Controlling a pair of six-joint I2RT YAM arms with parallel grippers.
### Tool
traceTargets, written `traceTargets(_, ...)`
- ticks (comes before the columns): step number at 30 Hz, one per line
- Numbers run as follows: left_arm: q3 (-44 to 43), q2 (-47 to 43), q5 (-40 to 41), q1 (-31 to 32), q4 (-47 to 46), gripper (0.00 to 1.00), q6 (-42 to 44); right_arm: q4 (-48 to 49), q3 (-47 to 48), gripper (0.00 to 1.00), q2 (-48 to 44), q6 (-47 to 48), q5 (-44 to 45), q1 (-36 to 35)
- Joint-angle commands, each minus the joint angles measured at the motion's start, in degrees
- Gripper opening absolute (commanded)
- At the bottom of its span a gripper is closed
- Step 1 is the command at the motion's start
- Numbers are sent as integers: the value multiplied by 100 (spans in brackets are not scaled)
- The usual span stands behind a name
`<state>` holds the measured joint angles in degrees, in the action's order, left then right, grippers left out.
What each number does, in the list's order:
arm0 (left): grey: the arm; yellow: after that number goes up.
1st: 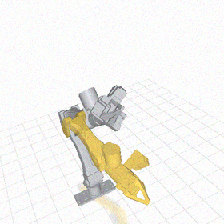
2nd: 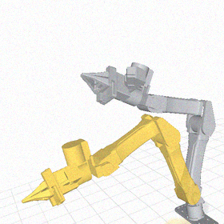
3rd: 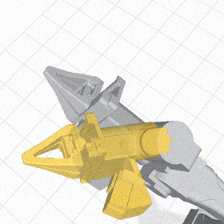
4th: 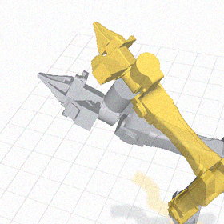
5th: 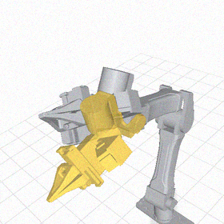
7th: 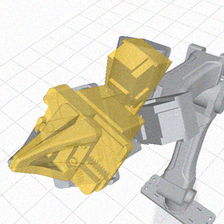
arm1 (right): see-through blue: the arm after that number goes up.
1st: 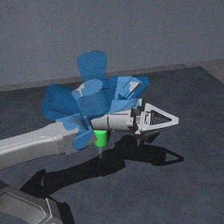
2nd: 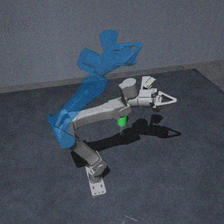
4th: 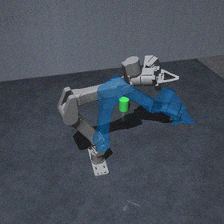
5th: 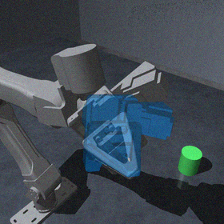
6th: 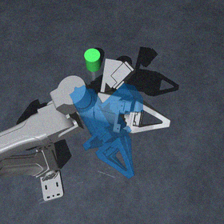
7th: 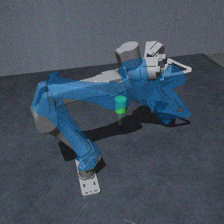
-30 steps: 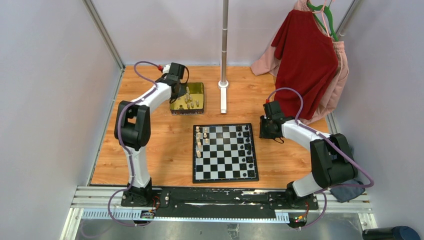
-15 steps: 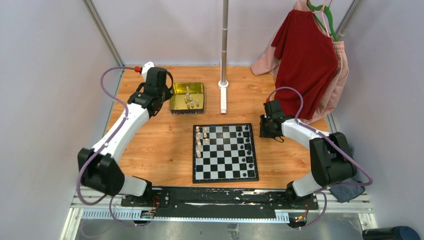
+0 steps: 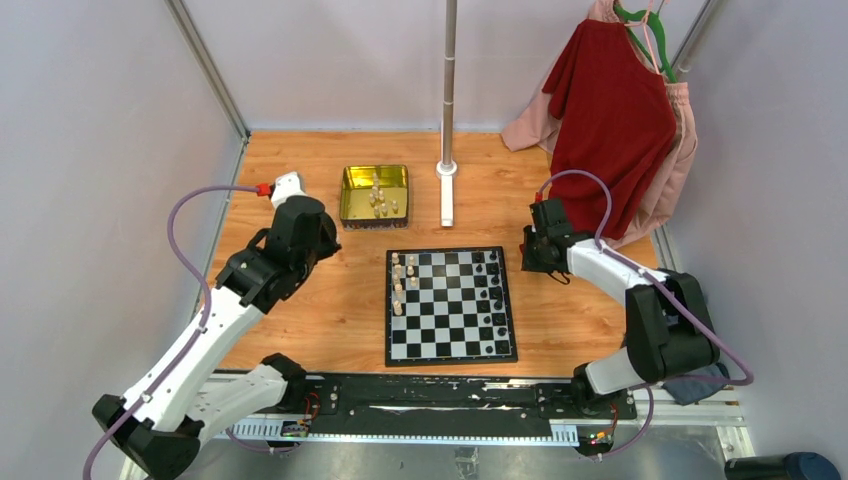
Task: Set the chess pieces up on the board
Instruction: Place the chess piece on the chessboard.
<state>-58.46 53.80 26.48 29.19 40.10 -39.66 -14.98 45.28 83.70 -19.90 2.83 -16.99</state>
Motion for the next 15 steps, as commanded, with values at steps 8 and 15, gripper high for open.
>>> traceTargets(8, 132, -470, 195, 984, 957, 1, -498, -93, -37, 29, -437, 149, 388, 65)
traceTargets(15, 217, -332, 352, 1651, 1088, 1, -559, -101, -11, 29, -469, 176, 480, 67)
